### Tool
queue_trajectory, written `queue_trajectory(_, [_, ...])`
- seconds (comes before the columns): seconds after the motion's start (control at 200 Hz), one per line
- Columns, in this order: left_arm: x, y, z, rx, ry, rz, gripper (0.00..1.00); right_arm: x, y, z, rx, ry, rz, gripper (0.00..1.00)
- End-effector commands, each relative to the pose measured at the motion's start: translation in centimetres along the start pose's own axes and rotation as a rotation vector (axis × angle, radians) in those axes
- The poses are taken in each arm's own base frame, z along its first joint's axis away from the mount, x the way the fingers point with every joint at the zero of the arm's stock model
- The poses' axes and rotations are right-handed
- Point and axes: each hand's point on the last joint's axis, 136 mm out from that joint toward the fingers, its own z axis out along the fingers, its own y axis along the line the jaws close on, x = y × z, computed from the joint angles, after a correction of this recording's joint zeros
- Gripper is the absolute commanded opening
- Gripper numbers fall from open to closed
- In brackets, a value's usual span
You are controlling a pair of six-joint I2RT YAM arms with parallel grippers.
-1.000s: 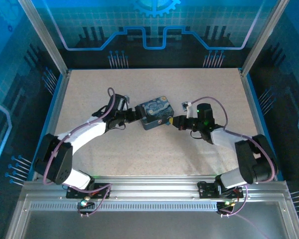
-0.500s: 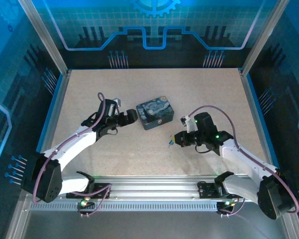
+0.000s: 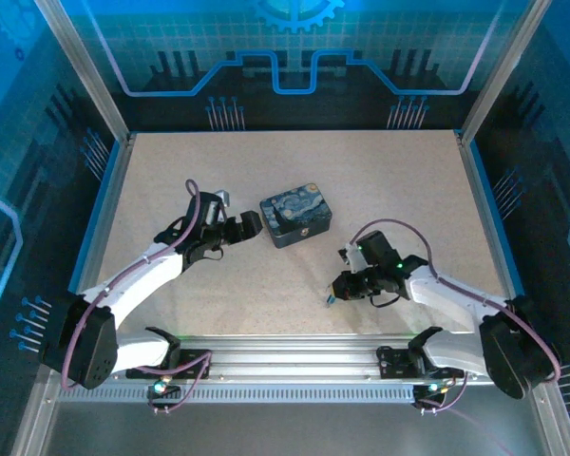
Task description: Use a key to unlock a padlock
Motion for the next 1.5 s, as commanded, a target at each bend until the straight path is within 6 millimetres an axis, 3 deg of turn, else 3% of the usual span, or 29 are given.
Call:
queue_trajectory(0.0, [0.2,0.0,-0.4,0.017,0.003,-0.004,0.99,-0.4,0.7,0.7,-0.026,0.016,-0.016,0.07])
queue_trajectory(0.45, [0.3,0.0,0.0,0.01,0.023,-0.006,0.99,-1.8,1.2,3.1,-0.082,0.053,-0.015,0.13])
queue_trajectory(0.8, [0.1,-0.3,-0.2,0.015,0.018,-0.004,0.99,-3.1,1.2,2.4,-0.045,0.022,-0.044,0.25])
queue_trajectory(0.99, [-1.3,-0.4,-1.9,0.004,-0.052,0.011,0.99,-5.5,1.1,-0.6,0.025,-0.08,-0.096,0.33])
queue_trajectory(1.221, [-4.6,0.3,-5.9,-0.05,-0.25,0.046,0.99,-10.7,-1.1,-7.0,0.146,-0.33,-0.135,0.54])
queue_trajectory(1.371, [-7.1,1.4,-9.1,-0.127,-0.416,0.081,0.99,-13.8,-3.1,-11.5,0.257,-0.51,-0.14,0.73])
queue_trajectory(1.496, [-8.7,2.6,-11.1,-0.204,-0.534,0.129,0.99,-15.2,-5.7,-14.5,0.38,-0.624,-0.121,0.94])
